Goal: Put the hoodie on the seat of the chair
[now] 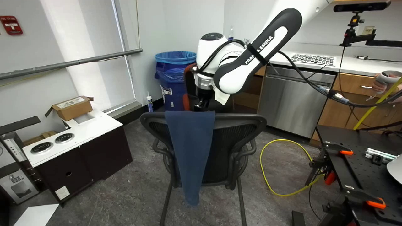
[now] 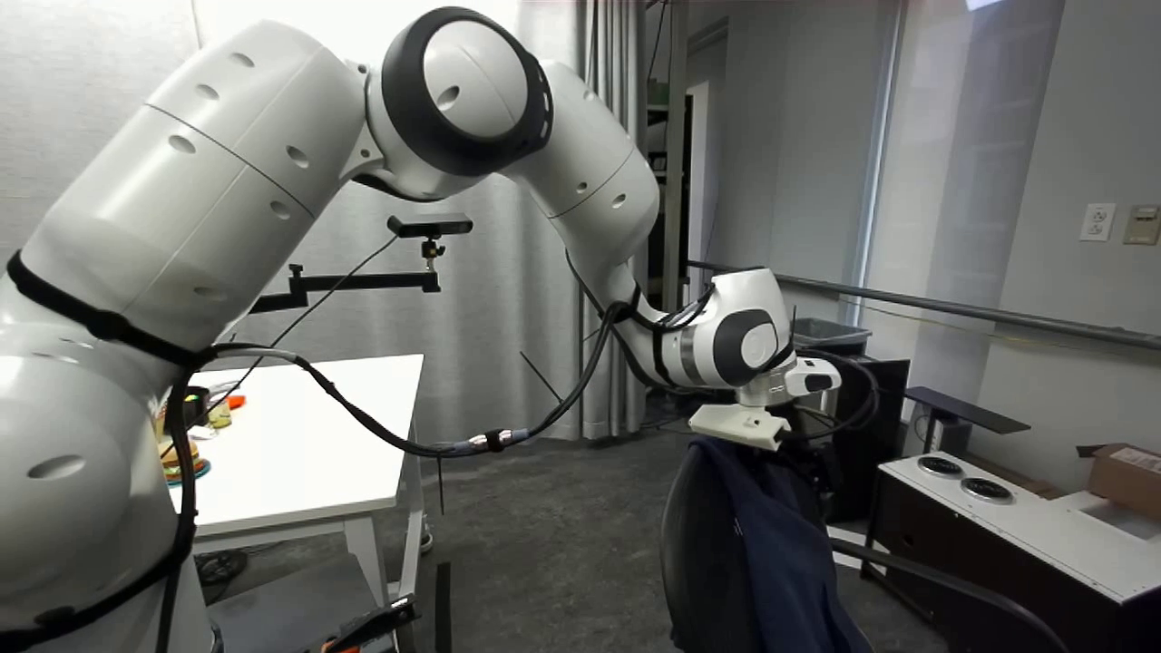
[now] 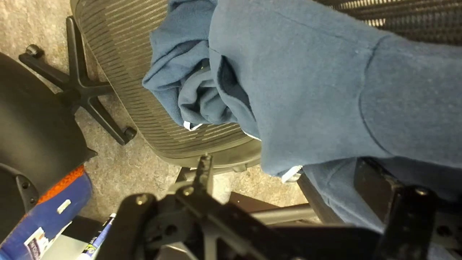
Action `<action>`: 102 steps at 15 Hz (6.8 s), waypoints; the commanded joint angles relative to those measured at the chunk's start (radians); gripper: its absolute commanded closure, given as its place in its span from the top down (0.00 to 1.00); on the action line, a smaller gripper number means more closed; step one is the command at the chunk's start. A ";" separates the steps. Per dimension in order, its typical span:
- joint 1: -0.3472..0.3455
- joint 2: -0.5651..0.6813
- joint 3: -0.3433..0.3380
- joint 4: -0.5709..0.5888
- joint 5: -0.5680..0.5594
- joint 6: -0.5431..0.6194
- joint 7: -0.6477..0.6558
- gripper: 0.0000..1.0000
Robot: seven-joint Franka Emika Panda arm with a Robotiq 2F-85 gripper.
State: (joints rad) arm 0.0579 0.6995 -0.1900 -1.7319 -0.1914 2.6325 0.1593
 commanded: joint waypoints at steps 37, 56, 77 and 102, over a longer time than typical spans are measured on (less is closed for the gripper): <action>-0.080 -0.245 0.165 -0.492 0.239 0.286 0.045 0.74; -0.095 -0.230 0.034 -0.375 0.224 0.184 0.025 0.01; -0.255 0.228 -0.141 0.489 0.182 -0.164 0.092 0.01; -0.484 0.555 -0.202 1.191 0.106 -0.512 0.213 0.01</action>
State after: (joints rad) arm -0.3908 1.2187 -0.4098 -0.6647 -0.0493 2.1733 0.3406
